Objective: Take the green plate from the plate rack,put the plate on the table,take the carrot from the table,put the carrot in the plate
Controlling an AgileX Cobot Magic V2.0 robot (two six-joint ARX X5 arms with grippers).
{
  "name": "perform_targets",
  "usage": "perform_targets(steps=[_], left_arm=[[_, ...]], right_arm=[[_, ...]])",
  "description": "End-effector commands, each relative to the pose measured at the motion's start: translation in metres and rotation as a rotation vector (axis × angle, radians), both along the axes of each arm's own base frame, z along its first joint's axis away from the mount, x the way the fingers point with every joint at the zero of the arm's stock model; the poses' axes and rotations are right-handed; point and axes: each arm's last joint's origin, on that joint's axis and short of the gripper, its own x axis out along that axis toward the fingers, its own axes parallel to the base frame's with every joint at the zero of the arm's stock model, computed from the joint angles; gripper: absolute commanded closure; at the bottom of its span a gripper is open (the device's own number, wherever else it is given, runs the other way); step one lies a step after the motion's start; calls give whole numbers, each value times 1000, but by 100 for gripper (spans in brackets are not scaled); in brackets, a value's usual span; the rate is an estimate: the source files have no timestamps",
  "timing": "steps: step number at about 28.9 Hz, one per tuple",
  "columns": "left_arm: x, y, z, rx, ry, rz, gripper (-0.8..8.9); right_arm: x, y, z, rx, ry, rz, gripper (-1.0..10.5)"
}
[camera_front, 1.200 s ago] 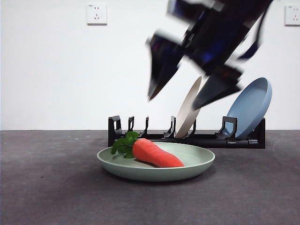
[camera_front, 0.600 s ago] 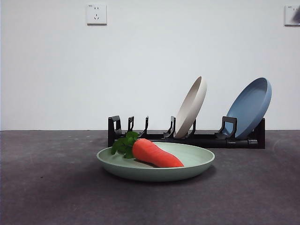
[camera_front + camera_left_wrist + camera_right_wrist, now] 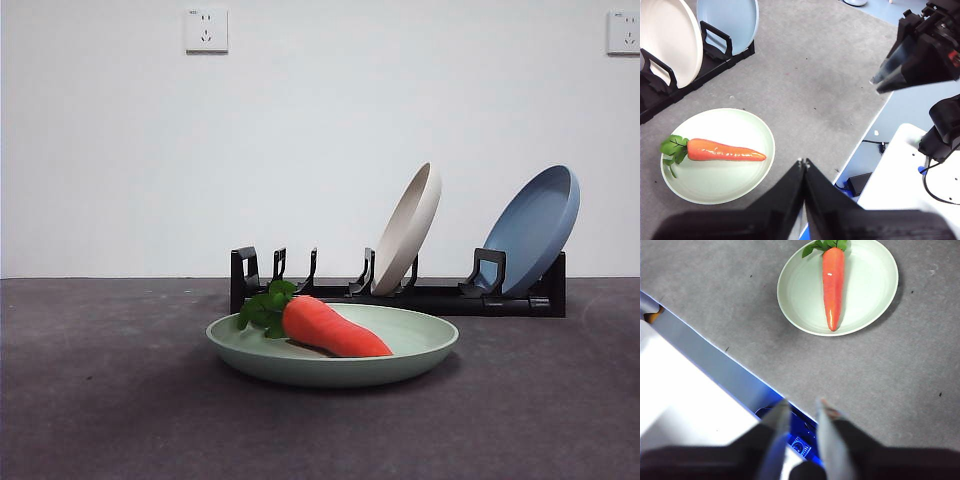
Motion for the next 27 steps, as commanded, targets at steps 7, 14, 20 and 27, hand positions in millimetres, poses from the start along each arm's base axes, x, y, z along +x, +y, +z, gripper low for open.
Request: perform_targets(steps=[7,14,20,27], left_arm=[[0,-1,-2,6,6,-4,817],[0,-1,-2,6,6,-4,817],[0,-1,-2,6,6,-5,817],[21,11,9,12,-198,154,817]], right_arm=[[0,0,0,5,-1,-11,946],[0,0,0,4,-1,-11,946],[0,0,0,4,-1,-11,946],[0,0,0,4,-1,-11,946]])
